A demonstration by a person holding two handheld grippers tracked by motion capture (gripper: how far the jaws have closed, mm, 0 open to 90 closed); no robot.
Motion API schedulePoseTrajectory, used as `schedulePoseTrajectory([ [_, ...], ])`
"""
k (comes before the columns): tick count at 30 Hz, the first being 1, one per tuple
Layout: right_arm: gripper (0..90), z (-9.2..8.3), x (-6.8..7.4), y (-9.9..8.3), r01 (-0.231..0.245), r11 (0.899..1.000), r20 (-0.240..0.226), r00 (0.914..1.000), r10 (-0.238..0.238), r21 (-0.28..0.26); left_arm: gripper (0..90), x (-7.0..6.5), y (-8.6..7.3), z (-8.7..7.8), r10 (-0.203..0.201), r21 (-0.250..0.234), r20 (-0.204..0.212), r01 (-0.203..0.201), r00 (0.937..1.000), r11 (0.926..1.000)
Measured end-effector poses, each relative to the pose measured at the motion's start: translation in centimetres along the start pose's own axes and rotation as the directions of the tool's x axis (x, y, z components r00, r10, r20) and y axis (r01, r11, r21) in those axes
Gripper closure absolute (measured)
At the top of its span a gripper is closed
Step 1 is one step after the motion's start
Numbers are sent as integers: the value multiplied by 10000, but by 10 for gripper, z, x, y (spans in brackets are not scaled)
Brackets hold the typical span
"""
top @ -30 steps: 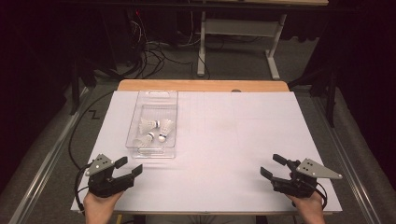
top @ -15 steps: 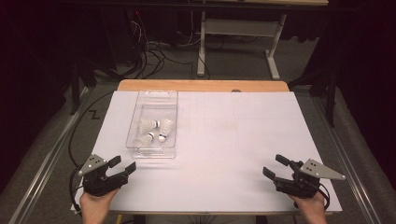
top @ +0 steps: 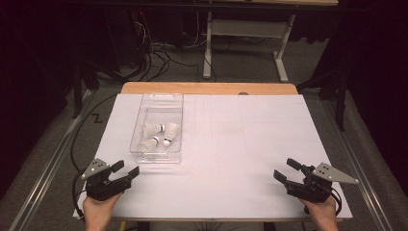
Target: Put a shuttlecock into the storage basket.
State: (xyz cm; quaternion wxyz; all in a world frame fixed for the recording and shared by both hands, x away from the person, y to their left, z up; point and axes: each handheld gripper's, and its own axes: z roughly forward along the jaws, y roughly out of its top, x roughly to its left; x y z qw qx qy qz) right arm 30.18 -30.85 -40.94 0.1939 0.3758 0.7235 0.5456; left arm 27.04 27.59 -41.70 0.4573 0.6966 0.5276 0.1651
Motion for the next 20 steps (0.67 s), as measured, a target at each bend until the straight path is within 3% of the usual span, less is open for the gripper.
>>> schedulePoseTrajectory([
  [20,271,1,3,0,-41,10000,-106,9999,41,2,326,-2,-2,-3,135,-185,-48,-136,9999,9997],
])
